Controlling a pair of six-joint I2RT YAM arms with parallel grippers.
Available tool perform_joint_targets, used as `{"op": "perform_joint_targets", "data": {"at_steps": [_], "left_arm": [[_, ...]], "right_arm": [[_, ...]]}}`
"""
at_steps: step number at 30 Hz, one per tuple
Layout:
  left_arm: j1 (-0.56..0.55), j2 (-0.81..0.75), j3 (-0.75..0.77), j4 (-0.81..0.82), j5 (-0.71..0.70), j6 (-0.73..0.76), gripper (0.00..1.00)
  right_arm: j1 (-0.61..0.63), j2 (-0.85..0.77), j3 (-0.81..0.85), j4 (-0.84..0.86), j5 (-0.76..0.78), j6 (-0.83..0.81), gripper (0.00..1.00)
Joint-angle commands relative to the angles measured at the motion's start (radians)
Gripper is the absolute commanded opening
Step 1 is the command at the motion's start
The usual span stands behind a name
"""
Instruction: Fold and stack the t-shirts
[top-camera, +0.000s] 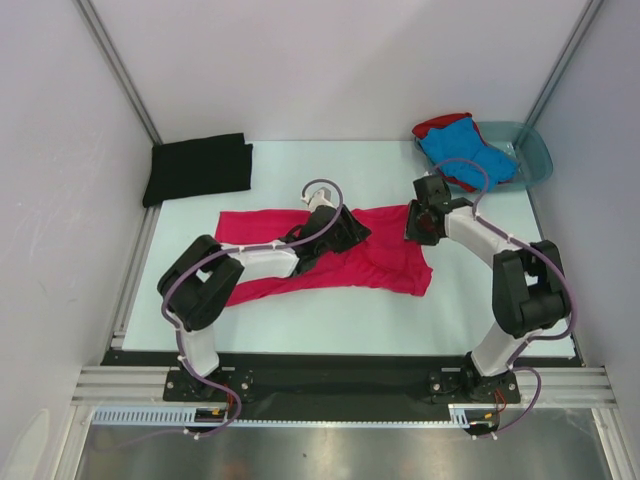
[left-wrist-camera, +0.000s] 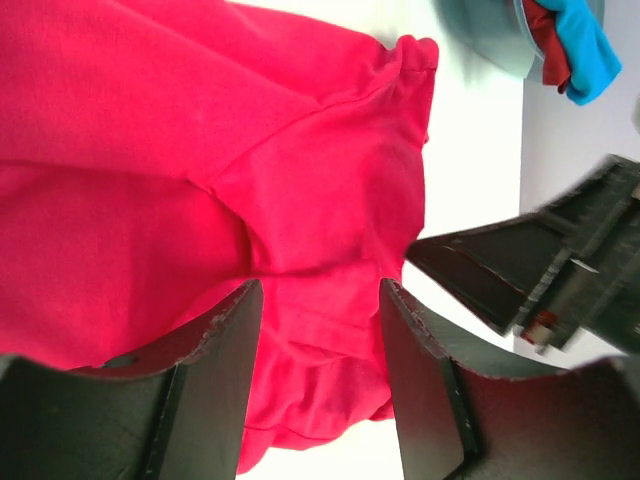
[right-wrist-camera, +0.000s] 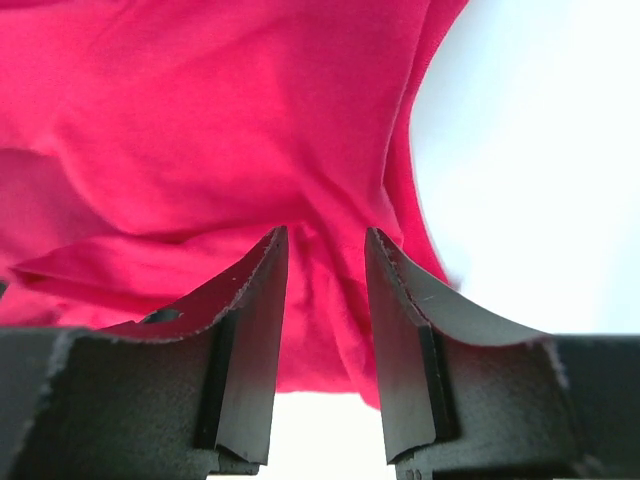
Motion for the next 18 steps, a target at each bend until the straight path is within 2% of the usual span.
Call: {"op": "perform_joint_targets", "data": {"at_steps": [1,6,10,18], "left_arm": [[0.01,-0.005,0.061,-0.004,-0.006,0.068,0.56],[0.016,0.052,0.136,-0.03,0.034,0.09,0.56],[0.018,0.025,0.156,-0.067,0.084,0.12,0.56],[0.016,-0.034,0.034,-0.099,0.169,0.093,0.56]], "right_arm": [[-0.004,-0.095,0.026,0.003,-0.027,-0.017,0.42],[-0.001,-0.164,-0.015,-0.034,-0.208,0.009,0.42],[0.001,-0.24,-0.08,-0.029,-0.312,0.045,0.42],[0.044,-0.234,-0.166,0.004,-0.325,0.088,0.41]]}}
